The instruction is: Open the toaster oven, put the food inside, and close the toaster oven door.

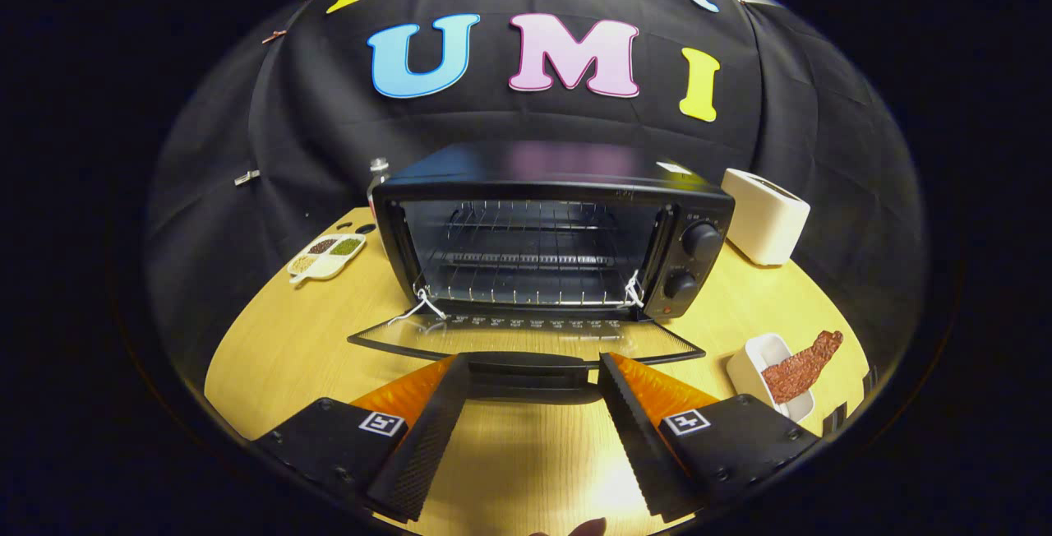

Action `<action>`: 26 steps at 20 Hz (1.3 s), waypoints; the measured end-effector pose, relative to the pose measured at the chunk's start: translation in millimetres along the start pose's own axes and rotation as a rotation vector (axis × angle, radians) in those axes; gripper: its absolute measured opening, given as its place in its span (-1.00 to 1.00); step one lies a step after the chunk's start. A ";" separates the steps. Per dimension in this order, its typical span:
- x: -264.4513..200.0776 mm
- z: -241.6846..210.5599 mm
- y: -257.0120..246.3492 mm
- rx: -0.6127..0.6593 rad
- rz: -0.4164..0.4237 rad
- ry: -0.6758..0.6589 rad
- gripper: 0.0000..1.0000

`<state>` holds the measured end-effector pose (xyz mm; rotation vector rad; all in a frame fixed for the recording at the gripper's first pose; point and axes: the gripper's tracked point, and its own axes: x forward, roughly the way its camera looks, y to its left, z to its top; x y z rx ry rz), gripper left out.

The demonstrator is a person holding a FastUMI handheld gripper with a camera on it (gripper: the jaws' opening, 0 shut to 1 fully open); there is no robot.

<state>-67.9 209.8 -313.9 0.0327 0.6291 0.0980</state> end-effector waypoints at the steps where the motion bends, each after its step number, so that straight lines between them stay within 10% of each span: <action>1: 0.1 -7.3 0.8 -0.006 0.004 0.020 0.96; 15: 6.8 -41.5 -19.9 -0.021 0.035 0.169 0.96; 26: -36.3 54.6 -31.9 -0.143 0.190 -0.107 0.96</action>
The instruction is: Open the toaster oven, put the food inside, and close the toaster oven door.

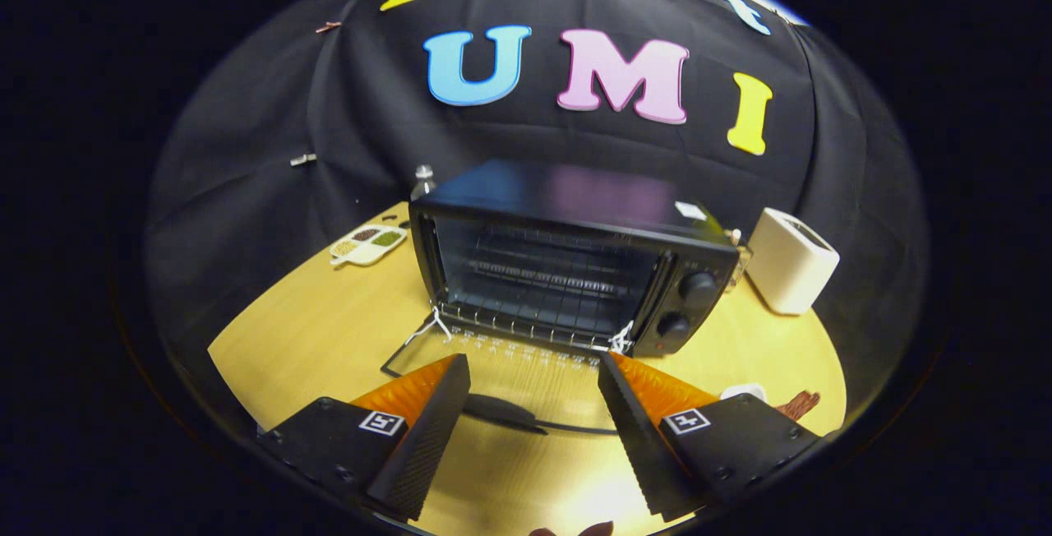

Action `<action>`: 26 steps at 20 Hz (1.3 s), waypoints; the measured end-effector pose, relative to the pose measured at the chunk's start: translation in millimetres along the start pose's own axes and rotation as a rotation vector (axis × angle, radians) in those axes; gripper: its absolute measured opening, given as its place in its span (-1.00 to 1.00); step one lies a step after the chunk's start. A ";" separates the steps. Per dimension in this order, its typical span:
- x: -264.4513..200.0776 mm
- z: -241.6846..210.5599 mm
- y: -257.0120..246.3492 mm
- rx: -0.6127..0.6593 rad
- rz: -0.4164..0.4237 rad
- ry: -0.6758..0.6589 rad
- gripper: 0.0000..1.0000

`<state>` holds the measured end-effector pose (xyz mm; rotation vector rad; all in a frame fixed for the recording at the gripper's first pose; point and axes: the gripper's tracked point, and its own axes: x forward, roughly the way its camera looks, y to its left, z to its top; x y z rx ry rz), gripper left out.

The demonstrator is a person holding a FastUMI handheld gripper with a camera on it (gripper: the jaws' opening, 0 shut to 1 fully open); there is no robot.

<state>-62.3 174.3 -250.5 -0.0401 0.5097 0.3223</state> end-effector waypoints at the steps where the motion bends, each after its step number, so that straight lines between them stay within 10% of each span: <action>1: -8.3 10.7 -8.7 -0.013 0.012 -0.032 0.96; 13: -69.9 40.7 -180.0 -0.054 -0.011 -0.096 0.95; 21: -60.1 -40.9 -287.5 0.099 0.002 0.165 0.96; 26: -39.0 -111.6 -285.3 0.318 0.154 0.452 0.94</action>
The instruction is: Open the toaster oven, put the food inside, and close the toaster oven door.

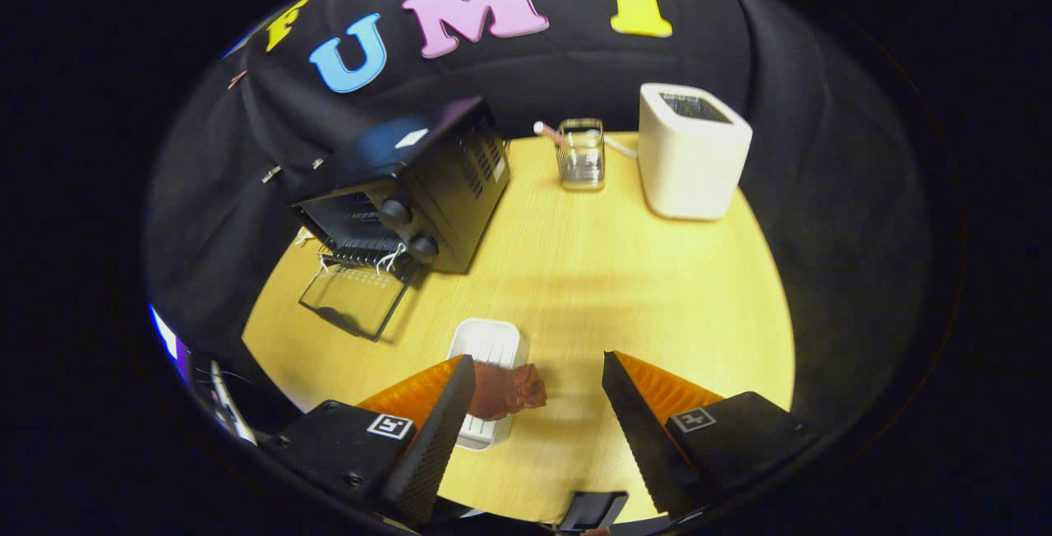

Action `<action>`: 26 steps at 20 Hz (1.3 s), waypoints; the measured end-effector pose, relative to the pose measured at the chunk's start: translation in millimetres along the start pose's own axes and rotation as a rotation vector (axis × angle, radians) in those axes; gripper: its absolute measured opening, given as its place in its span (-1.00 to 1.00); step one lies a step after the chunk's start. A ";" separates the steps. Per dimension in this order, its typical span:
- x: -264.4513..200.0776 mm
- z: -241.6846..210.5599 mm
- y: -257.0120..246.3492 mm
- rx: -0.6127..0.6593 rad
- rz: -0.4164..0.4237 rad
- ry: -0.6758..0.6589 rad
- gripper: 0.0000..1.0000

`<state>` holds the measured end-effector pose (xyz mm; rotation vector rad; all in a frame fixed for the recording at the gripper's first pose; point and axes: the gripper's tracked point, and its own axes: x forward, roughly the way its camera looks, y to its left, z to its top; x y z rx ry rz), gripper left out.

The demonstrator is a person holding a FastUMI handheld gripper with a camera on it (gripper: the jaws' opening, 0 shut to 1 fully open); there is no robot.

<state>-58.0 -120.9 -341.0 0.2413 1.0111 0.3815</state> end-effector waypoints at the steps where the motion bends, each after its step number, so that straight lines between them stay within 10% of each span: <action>1: 10.6 -7.1 1.1 0.048 0.035 0.053 0.94; 5: 35.3 -26.7 10.2 0.227 0.156 0.208 0.51; 11: 40.6 -21.0 13.0 0.312 0.210 0.164 -0.68; 26: -46.3 45.8 147.1 0.119 0.176 -0.174 -0.71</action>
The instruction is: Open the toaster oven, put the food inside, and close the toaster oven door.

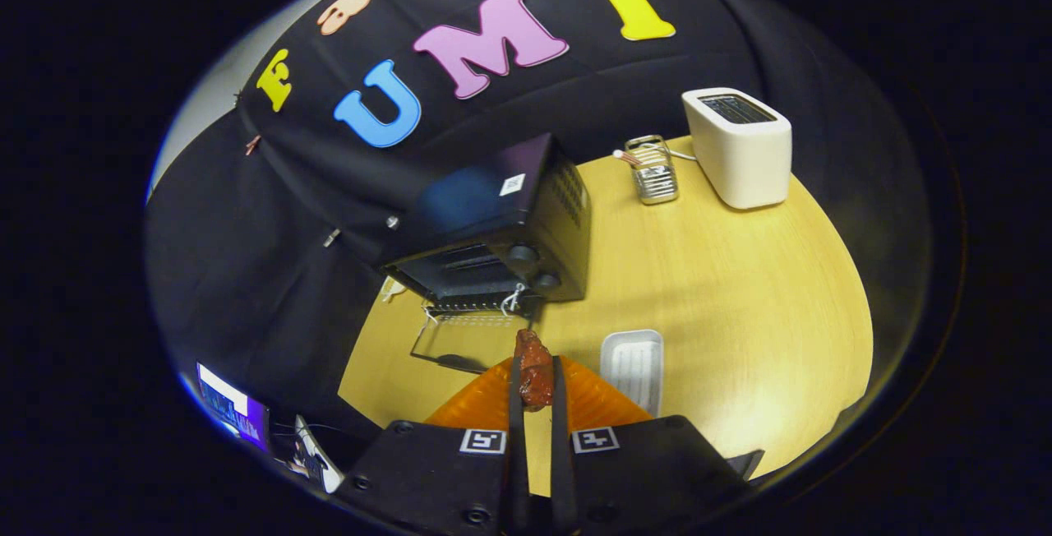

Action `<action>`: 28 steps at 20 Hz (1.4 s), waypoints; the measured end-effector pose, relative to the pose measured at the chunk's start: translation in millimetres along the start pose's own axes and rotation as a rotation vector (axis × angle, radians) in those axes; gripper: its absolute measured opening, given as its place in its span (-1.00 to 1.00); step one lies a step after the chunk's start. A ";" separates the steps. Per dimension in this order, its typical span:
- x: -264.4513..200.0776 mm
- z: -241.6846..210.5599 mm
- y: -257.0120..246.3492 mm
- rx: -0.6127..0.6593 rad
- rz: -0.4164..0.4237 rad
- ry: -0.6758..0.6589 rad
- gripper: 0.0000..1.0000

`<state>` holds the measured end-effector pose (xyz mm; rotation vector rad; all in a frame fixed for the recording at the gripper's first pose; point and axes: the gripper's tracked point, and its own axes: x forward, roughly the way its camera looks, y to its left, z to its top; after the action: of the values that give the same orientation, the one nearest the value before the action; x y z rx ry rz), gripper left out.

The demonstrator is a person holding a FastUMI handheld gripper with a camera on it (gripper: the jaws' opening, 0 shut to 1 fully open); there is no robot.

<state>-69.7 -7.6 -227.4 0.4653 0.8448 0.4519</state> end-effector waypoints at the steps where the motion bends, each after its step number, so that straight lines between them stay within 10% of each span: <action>1: 1.5 -0.7 17.9 -0.016 0.015 -0.012 -0.71; 12: 75.1 -28.1 176.8 -0.061 0.158 -0.026 -0.71; 28: 258.3 11.6 127.9 0.249 -0.041 -0.105 -0.71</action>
<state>65.4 235.4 -304.1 0.6940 0.8109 0.2826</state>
